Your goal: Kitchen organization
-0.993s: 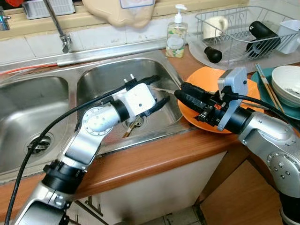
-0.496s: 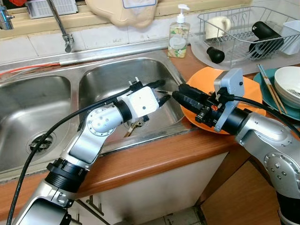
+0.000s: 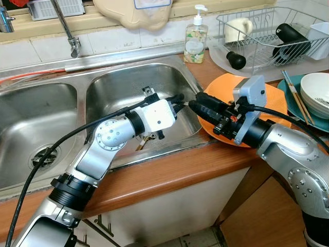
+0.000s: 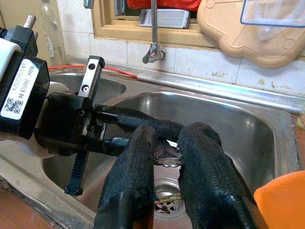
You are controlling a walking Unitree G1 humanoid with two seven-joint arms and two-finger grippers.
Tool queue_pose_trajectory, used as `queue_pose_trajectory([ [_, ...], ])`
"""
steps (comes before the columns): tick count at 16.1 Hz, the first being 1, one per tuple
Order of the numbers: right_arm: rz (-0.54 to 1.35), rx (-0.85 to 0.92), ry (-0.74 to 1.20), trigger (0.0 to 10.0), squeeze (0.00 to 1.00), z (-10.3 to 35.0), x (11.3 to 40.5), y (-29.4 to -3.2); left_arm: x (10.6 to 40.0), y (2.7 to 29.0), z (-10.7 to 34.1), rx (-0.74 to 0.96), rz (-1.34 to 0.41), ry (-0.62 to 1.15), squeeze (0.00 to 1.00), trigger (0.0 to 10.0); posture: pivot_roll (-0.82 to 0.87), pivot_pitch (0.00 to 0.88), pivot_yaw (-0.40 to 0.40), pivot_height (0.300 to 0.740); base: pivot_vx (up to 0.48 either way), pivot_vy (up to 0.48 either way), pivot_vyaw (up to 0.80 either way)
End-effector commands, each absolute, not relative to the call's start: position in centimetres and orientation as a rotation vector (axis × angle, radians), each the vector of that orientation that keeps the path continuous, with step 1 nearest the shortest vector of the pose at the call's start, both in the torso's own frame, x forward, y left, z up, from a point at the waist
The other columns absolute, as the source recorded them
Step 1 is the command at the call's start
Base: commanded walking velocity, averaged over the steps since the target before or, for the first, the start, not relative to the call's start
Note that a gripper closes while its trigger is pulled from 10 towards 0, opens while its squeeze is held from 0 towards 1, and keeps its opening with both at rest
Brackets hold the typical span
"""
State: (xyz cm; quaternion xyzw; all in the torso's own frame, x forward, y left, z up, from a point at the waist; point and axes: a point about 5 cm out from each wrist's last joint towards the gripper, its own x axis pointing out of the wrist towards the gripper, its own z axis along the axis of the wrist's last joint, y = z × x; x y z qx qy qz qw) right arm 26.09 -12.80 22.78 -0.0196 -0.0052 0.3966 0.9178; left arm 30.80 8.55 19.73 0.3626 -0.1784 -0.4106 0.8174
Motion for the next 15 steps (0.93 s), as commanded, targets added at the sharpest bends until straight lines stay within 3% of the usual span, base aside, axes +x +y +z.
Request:
queue_pose_trajectory([
  [1,0.83,-0.048,-0.03,2.7,0.0,23.2,26.1,-12.5,30.9,8.8,19.4,0.8,-0.883,-0.357,0.0,0.0,-0.18,0.0,0.075,0.74,0.0,0.0,0.0],
  [4,0.838,-0.048,-0.035,6.4,0.0,23.2,26.1,-12.3,31.2,9.2,19.4,0.82,-0.856,-0.349,0.0,0.0,-0.17,0.0,0.072,0.74,0.0,0.0,0.0],
  [5,0.841,-0.043,-0.035,10.0,0.0,23.2,26.1,-12.2,31.3,9.3,19.5,0.825,-0.845,-0.349,0.0,0.0,-0.17,0.0,0.073,0.74,0.0,0.0,0.0],
  [6,0.85,-0.014,-0.027,10.0,1.0,23.1,26.1,-12.1,31.4,9.4,19.5,0.835,-0.835,-0.349,0.0,0.0,-0.17,0.0,0.073,0.74,0.0,0.0,0.0],
  [7,0.862,0.001,-0.025,10.0,1.0,23.2,26.1,-11.9,31.6,9.6,19.6,0.844,-0.823,-0.347,0.0,0.0,-0.17,0.0,0.073,0.74,0.0,0.0,0.0],
  [8,0.86,-0.015,-0.03,10.0,1.0,23.2,26.1,-11.9,31.7,9.8,19.6,0.848,-0.817,-0.343,0.0,0.0,-0.17,0.0,0.073,0.74,0.0,0.0,0.0],
  [9,0.834,-0.048,-0.032,10.0,0.0,23.1,26.1,-12.0,32.0,10.3,19.4,0.863,-0.795,-0.317,0.0,0.0,-0.17,0.0,0.074,0.74,0.0,0.0,0.0],
  [13,0.825,-0.069,-0.014,10.0,0.0,22.5,25.6,-12.2,34.0,13.2,17.7,0.938,-0.696,-0.127,0.0,0.0,-0.17,0.0,0.076,0.74,0.0,0.0,0.0],
  [15,0.864,-0.096,0.01,10.0,0.0,22.0,24.8,-11.6,35.7,14.5,16.6,0.973,-0.665,0.031,0.0,10.0,-0.17,0.0,0.078,0.74,0.0,0.0,0.0],
])
